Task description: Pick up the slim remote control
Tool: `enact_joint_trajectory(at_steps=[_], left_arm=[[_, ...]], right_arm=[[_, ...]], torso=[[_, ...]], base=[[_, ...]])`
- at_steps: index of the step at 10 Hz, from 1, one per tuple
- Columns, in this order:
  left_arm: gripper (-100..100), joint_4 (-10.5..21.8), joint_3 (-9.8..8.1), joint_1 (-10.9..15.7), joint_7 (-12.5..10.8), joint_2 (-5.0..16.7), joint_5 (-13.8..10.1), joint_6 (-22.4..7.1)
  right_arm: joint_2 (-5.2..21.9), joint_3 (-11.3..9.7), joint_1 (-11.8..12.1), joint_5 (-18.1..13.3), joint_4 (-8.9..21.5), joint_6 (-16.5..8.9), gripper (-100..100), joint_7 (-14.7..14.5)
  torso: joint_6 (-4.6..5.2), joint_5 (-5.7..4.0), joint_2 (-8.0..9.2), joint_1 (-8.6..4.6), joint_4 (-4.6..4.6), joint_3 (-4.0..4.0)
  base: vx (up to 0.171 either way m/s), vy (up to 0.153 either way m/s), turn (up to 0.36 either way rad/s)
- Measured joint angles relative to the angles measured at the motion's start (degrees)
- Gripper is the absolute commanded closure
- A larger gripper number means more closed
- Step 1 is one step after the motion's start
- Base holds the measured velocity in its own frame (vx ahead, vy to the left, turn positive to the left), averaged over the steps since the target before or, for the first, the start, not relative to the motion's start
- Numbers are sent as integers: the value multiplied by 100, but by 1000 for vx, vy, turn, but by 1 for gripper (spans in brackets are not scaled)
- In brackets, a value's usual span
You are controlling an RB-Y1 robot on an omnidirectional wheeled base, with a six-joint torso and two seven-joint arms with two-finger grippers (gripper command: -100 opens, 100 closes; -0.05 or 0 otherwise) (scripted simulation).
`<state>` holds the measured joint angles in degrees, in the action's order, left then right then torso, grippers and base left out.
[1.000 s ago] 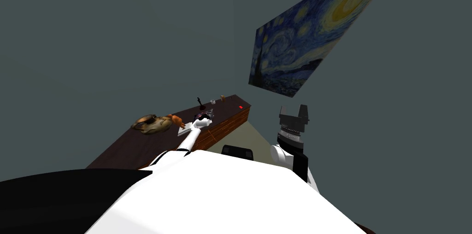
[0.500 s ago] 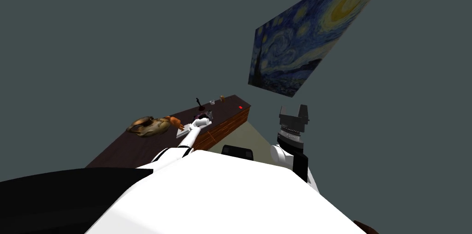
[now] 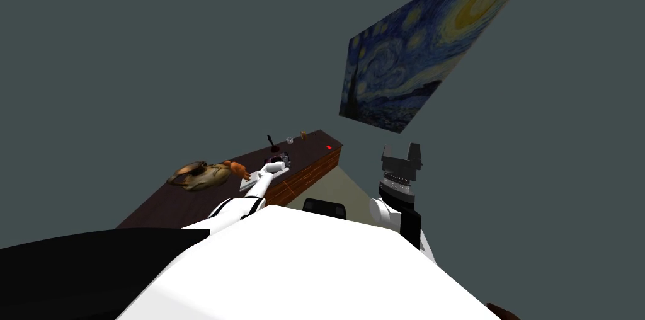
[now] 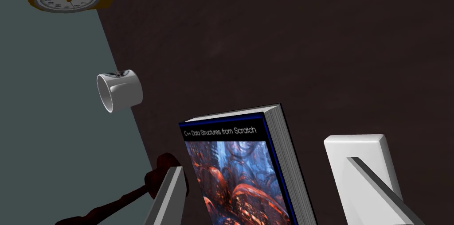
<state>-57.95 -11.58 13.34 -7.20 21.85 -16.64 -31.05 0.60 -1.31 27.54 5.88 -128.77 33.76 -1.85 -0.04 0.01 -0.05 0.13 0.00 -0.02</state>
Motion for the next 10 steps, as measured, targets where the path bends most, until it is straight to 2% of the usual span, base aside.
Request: enact_joint_trajectory(at_steps=[3, 6, 7, 10], left_arm=[[-100, 319, -128, 80, -9, 61, -48, -459], [-100, 816, -284, 305, 10, 160, -106, -944], [-100, 1030, -316, 337, 39, 171, -133, -1027], [-100, 1308, -410, 446, 17, 209, -116, -1380]], right_arm=[[0, 0, 0, 0, 0, 0, 0, 0], [0, 0, 0, 0, 0, 0, 0, 0], [0, 0, 0, 0, 0, 0, 0, 0], [0, 0, 0, 0, 0, 0, 0, 0]], torso=[[-3, 4, -5, 13, -2, -3], [-1, 3, -7, 14, -2, -4], [-3, 4, -4, 10, -2, -3], [-2, 2, -1, 6, -1, -1]], base=[[36, 60, -36], [31, 54, -31], [10, 15, 5], [23, 46, -32]])
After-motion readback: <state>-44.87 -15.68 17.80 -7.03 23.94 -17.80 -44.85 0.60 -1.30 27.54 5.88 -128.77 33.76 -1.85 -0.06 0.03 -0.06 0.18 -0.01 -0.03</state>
